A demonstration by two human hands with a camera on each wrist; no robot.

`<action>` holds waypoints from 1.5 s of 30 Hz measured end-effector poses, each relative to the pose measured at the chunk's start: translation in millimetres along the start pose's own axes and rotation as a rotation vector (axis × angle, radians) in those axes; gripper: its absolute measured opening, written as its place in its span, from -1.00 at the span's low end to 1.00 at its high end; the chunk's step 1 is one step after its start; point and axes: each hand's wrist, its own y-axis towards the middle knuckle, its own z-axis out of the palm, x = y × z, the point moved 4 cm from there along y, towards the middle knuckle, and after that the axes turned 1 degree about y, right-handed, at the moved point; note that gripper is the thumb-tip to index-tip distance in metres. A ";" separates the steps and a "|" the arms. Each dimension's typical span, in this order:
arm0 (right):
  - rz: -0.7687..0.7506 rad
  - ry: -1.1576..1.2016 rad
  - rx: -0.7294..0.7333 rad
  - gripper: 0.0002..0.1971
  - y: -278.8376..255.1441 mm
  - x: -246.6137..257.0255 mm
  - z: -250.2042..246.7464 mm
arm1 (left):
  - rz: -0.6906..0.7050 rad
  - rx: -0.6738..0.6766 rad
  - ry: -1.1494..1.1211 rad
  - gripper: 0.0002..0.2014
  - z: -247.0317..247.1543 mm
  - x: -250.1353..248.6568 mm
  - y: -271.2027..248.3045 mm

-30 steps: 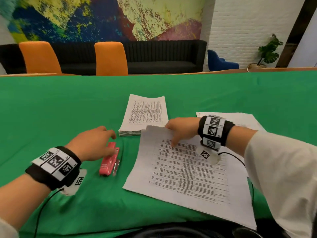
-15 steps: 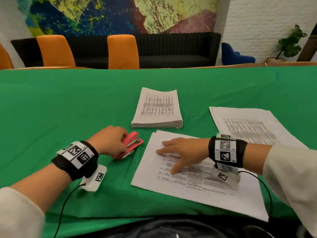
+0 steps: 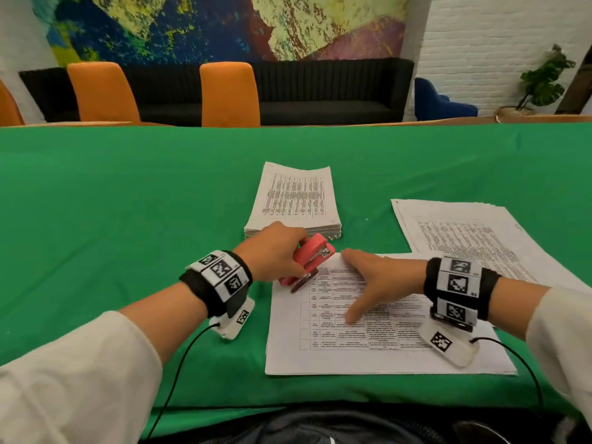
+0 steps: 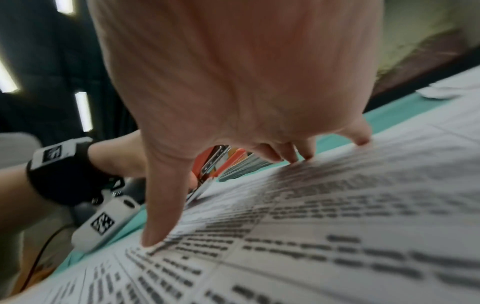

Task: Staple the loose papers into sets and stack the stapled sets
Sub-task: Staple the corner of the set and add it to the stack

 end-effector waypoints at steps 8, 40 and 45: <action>-0.056 0.045 0.096 0.41 -5.2 -20.7 3.8 | 0.252 0.100 0.211 -0.65 9.6 -23.5 5.1; -0.077 0.639 -0.229 -0.21 -14.7 16.4 -11.8 | -0.107 -0.123 -0.163 -0.63 -26.7 24.1 -14.9; -0.137 1.473 -0.144 -0.63 -9.3 64.3 4.1 | -0.190 -0.349 -0.305 -0.54 -41.2 5.8 -7.3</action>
